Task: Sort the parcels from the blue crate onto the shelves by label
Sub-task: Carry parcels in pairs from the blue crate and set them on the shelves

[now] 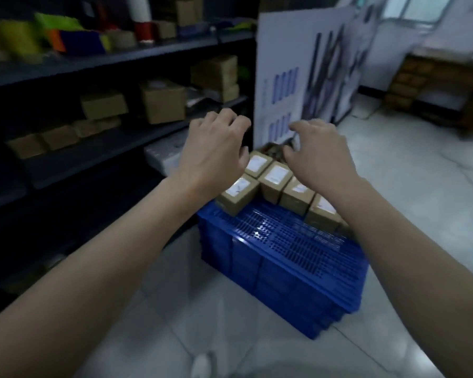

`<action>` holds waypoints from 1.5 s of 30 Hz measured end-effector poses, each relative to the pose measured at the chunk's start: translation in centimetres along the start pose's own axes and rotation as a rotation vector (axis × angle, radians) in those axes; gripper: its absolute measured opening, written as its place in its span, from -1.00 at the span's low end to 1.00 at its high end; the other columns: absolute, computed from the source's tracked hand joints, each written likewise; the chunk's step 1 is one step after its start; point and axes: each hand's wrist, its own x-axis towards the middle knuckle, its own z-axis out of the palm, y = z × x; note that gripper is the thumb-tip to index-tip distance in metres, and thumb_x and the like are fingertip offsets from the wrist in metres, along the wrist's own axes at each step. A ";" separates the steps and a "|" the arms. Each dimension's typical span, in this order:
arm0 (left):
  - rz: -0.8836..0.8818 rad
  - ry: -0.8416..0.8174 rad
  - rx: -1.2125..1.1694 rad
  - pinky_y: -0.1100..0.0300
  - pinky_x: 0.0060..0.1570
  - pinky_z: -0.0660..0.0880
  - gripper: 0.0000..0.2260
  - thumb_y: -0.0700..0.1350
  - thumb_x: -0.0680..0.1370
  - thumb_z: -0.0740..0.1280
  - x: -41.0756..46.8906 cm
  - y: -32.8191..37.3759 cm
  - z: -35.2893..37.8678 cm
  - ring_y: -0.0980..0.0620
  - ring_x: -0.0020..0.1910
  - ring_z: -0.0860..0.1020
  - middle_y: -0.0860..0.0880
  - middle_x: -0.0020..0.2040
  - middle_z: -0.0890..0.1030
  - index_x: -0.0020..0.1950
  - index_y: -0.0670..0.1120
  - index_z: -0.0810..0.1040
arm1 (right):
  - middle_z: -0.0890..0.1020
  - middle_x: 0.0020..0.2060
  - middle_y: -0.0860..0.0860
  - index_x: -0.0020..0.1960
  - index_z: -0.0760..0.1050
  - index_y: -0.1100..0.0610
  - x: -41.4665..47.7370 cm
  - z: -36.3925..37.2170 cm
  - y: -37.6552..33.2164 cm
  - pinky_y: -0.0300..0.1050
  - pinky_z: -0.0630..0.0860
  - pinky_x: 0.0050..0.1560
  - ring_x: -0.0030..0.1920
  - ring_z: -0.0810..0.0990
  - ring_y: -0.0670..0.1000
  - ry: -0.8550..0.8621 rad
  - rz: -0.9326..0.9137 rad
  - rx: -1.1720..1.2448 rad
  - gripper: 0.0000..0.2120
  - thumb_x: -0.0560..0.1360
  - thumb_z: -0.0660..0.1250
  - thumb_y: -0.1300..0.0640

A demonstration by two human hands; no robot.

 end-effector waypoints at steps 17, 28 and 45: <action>0.280 -0.453 -0.537 0.06 0.11 0.47 -0.65 -0.08 0.55 0.26 17.8 10.9 23.5 -0.05 0.15 0.50 -0.07 0.29 0.48 0.34 -0.09 0.44 | 0.45 0.32 0.17 0.42 0.34 0.15 2.5 8.1 23.0 0.09 0.37 0.24 0.31 0.39 0.21 -0.130 0.751 -0.093 -0.55 0.57 0.22 0.04; -0.326 -0.731 -0.808 0.23 -0.26 0.39 -0.67 -0.10 0.50 0.32 23.2 17.1 42.0 0.09 -0.14 0.47 -0.03 0.09 0.52 0.26 -0.08 0.45 | 0.44 0.34 0.16 0.43 0.33 0.16 5.6 16.9 40.6 0.12 0.45 0.24 0.28 0.44 0.19 -0.345 0.749 0.059 -0.51 0.56 0.26 0.00; -0.614 -0.974 -0.739 0.22 -0.28 0.43 -0.69 -0.24 0.52 0.34 22.8 19.4 61.3 -0.07 -0.08 0.53 -0.17 0.22 0.51 0.22 -0.16 0.36 | 0.53 0.16 0.16 0.22 0.39 0.19 5.9 33.0 52.8 0.17 0.49 0.15 0.14 0.50 0.18 -0.535 0.884 0.340 -0.67 0.48 0.32 0.18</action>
